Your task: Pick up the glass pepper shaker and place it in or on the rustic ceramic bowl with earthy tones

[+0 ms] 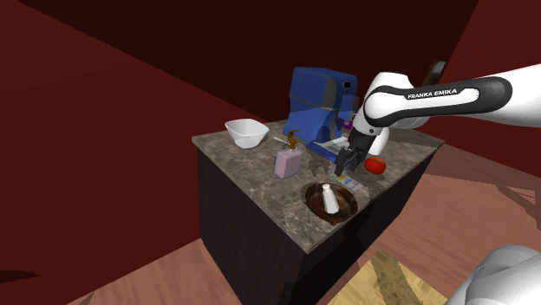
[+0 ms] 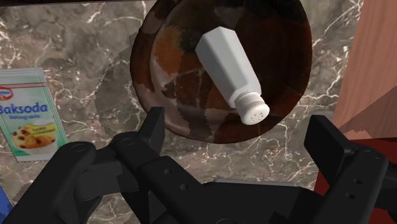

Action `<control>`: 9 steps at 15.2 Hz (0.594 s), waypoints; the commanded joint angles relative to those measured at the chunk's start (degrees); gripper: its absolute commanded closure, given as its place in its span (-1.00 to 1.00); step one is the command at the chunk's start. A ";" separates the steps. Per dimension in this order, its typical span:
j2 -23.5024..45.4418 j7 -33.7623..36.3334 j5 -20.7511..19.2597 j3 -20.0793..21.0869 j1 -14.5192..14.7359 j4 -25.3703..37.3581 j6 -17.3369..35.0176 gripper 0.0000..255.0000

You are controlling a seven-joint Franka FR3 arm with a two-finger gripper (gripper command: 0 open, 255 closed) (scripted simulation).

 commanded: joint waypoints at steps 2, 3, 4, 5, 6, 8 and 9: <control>-1.14 0.19 -0.28 0.02 -0.16 2.89 -4.02 -1.00; -1.58 0.26 -0.39 0.02 -0.22 4.44 -6.01 -1.00; -1.86 0.31 -0.46 0.02 -0.26 5.72 -7.56 -1.00; -1.86 0.31 -0.46 0.02 -0.26 5.72 -7.56 -1.00; -1.87 0.31 -0.47 0.02 -0.26 5.71 -7.56 -1.00; -1.86 0.31 -0.46 0.02 -0.26 5.72 -7.56 -1.00; -1.86 0.31 -0.46 0.02 -0.26 5.72 -7.56 -1.00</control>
